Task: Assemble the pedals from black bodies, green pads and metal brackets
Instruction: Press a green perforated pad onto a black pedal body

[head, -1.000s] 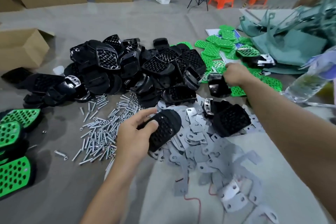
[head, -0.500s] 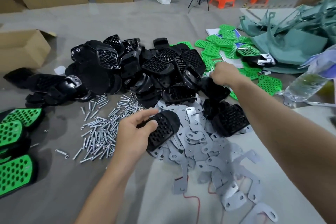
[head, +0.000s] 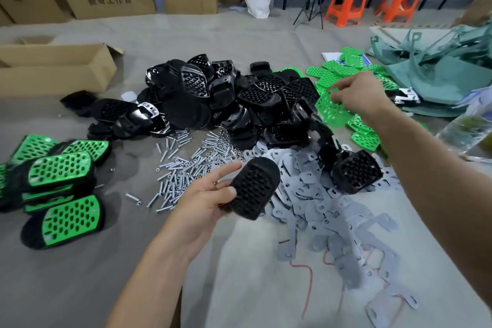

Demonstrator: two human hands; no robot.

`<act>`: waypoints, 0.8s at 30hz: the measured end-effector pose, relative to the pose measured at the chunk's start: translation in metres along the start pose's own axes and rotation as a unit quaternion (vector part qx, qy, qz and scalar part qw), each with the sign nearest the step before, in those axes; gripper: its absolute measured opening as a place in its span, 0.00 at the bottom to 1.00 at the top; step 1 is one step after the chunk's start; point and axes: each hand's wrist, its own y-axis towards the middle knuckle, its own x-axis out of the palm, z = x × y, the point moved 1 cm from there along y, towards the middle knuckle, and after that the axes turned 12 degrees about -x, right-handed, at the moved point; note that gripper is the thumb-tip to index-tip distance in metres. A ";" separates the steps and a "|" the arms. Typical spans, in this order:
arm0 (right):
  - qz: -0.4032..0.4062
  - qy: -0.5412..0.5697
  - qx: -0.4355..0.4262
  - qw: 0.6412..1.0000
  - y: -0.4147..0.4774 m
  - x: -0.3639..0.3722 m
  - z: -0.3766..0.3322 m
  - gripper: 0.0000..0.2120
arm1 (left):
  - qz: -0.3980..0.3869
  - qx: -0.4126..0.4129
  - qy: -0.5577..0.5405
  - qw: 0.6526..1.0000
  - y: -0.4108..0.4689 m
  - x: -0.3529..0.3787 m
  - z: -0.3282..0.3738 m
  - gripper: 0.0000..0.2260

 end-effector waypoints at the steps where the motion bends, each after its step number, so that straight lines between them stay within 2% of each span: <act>1: 0.044 0.017 -0.013 0.999 -0.009 -0.002 -0.008 0.09 | -0.013 0.001 -0.018 1.000 -0.001 -0.002 -0.001 0.24; 3: 0.088 0.076 -0.047 0.992 -0.034 -0.004 -0.028 0.10 | -0.043 0.008 -0.056 0.997 -0.003 -0.004 -0.002 0.26; 5: 0.097 0.213 -0.045 0.971 -0.068 -0.001 -0.050 0.10 | -0.083 0.014 -0.114 0.990 -0.005 -0.006 -0.002 0.28; 7: 0.086 0.348 -0.005 0.933 -0.104 0.007 -0.066 0.09 | -0.121 0.013 -0.168 0.978 -0.007 -0.007 -0.001 0.27; 11: 0.073 0.508 0.096 0.853 -0.155 0.027 -0.083 0.07 | -0.151 -0.021 -0.241 0.959 -0.014 -0.005 0.003 0.23; 14: 0.056 0.548 0.144 0.822 -0.174 0.041 -0.092 0.07 | -0.129 -0.039 -0.259 0.956 -0.017 -0.003 0.005 0.20; 18: 0.044 0.553 0.151 0.818 -0.188 0.052 -0.103 0.14 | -0.110 -0.040 -0.263 0.958 -0.017 0.001 0.006 0.19; 21: 0.061 0.576 0.164 0.799 -0.189 0.054 -0.109 0.08 | -0.120 -0.048 -0.267 0.955 -0.018 0.001 0.006 0.19; 24: 0.054 0.567 0.154 0.808 -0.187 0.054 -0.111 0.06 | -0.119 -0.047 -0.263 0.956 -0.019 -0.002 0.007 0.20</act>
